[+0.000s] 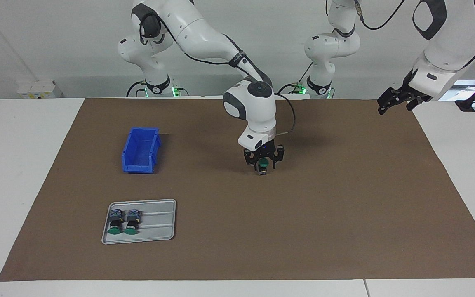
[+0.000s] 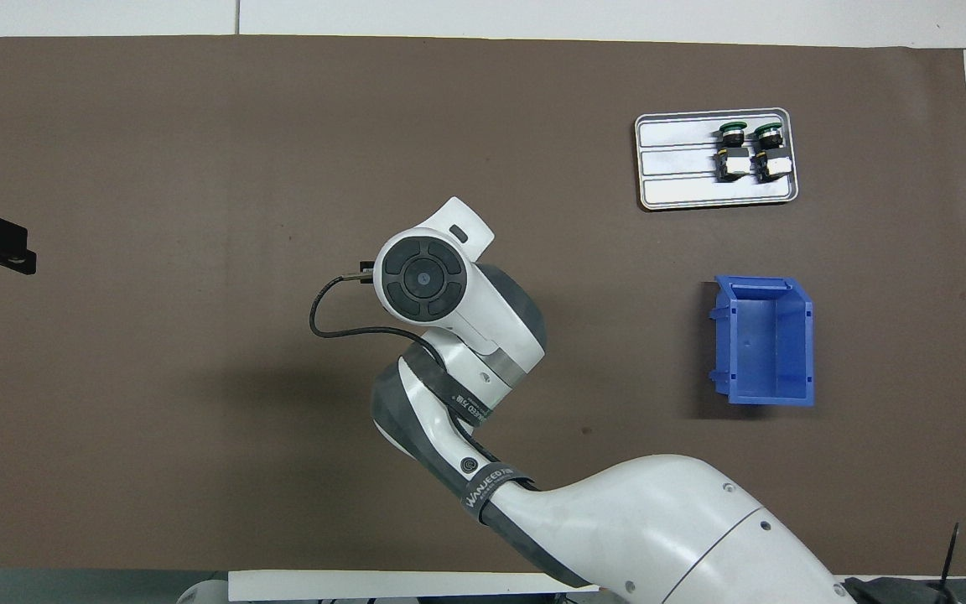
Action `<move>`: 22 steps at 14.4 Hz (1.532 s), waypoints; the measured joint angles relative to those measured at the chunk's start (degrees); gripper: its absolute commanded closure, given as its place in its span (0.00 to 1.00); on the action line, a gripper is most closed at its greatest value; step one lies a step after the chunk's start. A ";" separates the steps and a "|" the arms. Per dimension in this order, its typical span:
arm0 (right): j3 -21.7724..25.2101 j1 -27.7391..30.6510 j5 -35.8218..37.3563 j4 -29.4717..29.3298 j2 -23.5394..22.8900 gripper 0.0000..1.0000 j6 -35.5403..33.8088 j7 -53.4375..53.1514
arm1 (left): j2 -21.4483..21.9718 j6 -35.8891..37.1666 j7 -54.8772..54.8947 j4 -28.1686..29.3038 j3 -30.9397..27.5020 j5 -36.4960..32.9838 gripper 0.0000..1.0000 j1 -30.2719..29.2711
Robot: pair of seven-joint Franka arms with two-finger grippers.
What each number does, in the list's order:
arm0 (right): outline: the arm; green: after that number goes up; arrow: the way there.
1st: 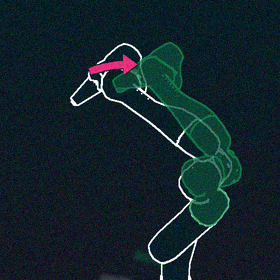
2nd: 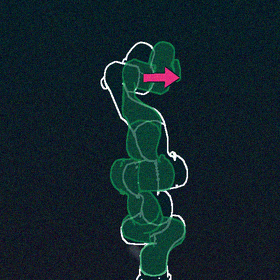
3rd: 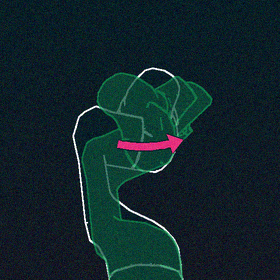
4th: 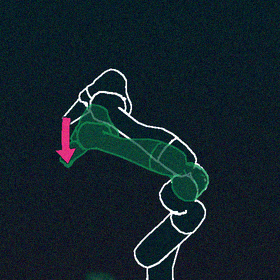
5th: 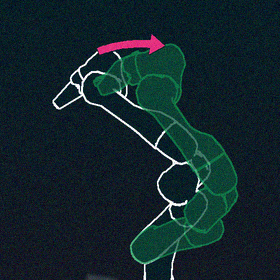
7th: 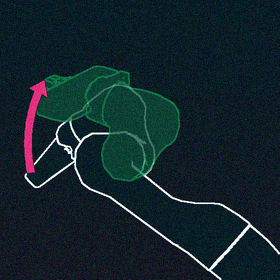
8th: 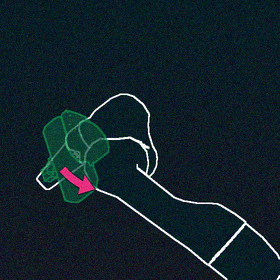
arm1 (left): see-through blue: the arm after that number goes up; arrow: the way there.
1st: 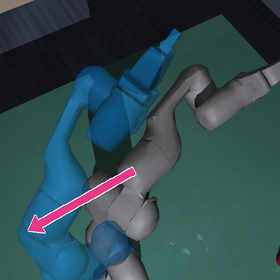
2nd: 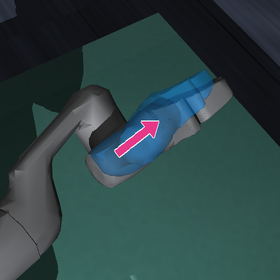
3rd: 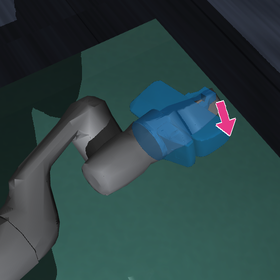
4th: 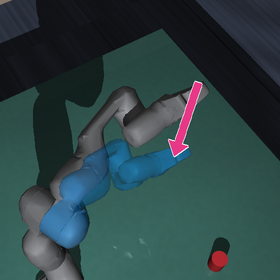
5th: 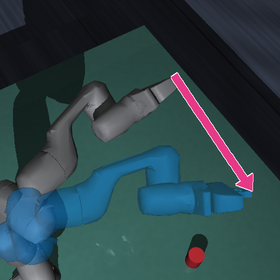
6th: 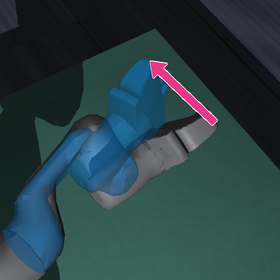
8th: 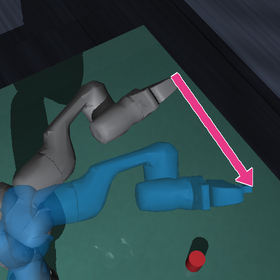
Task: Place and press button with both arms
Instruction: 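Carry the button with the right gripper into the blue bin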
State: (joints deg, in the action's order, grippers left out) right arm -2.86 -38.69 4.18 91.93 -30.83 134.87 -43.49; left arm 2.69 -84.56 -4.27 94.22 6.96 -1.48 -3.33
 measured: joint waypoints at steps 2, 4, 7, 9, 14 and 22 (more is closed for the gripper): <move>0.01 0.01 0.06 -0.28 0.03 0.93 -1.62 0.05 | 0.01 -0.02 0.00 0.00 0.01 0.00 0.00 0.00; 0.18 0.19 0.24 -2.90 0.31 0.93 -6.45 0.86 | 0.02 -0.05 0.00 0.00 0.01 0.00 0.00 0.00; 0.41 3.74 0.25 -4.93 3.65 0.93 -14.47 9.29 | 0.03 -0.08 0.00 0.00 0.01 0.00 0.00 0.00; 0.42 8.62 -0.05 -1.96 10.03 0.93 -19.52 18.01 | 0.03 -0.08 0.00 0.01 0.01 0.00 0.00 0.00; 0.46 26.96 -8.10 21.26 33.27 0.93 -22.31 47.34 | 0.03 -0.08 0.00 0.02 0.02 0.00 0.00 0.00; 0.55 39.17 -12.02 33.02 37.72 0.93 -16.75 59.04 | 0.04 -0.15 0.00 0.02 0.08 0.00 0.00 0.01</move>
State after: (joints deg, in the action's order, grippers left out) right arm -2.31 0.48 -7.84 124.95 6.89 118.13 15.55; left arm 2.73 -84.70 -4.27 94.23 7.04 -1.48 -3.32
